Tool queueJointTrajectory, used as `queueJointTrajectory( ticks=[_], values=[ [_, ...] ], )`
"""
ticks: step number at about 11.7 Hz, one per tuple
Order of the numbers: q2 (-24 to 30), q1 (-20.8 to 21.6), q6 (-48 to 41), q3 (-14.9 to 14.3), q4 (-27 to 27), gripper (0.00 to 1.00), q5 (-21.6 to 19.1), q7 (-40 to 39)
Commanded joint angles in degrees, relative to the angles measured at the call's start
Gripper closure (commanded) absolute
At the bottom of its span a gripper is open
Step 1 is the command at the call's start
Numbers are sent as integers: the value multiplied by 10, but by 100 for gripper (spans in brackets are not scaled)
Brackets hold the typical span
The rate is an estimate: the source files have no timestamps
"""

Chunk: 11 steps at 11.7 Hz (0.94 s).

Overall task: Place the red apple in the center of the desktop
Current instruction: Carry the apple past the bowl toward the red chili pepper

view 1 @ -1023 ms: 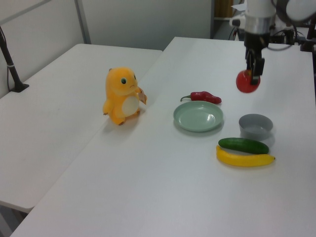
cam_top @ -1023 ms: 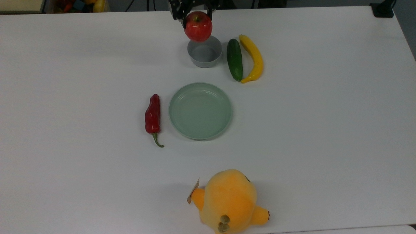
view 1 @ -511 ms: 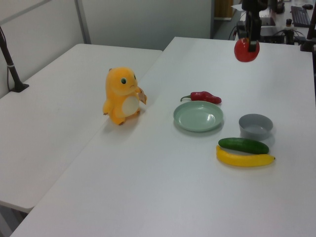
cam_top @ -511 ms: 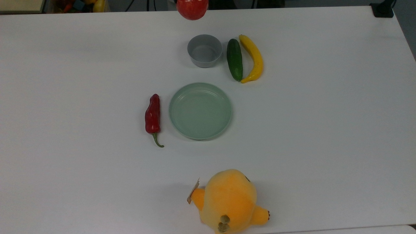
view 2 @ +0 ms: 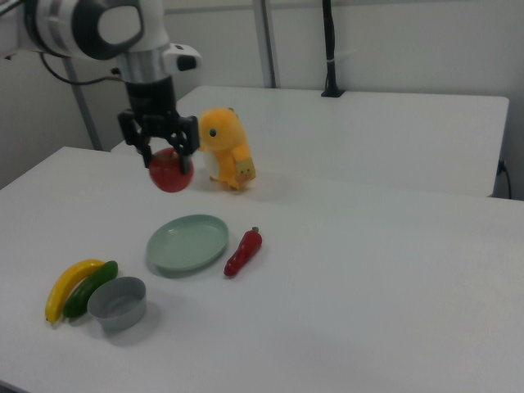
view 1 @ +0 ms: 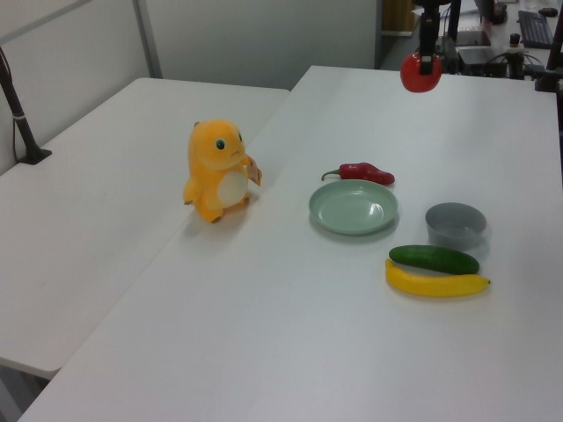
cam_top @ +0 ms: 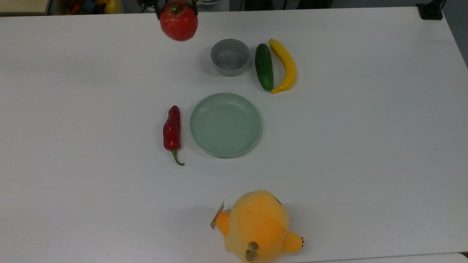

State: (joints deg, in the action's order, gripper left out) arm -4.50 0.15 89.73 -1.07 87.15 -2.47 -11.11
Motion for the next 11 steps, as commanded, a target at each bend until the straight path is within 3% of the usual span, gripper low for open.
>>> queueJointTrajectory(
  ticks=[1,8,11],
  values=[
    [-82,4,10,-44,-74,89,-2,7],
    [-189,-52,155,-52,-69,89,0,-14],
    [-219,-58,232,-51,-40,89,-10,-33]
  ],
)
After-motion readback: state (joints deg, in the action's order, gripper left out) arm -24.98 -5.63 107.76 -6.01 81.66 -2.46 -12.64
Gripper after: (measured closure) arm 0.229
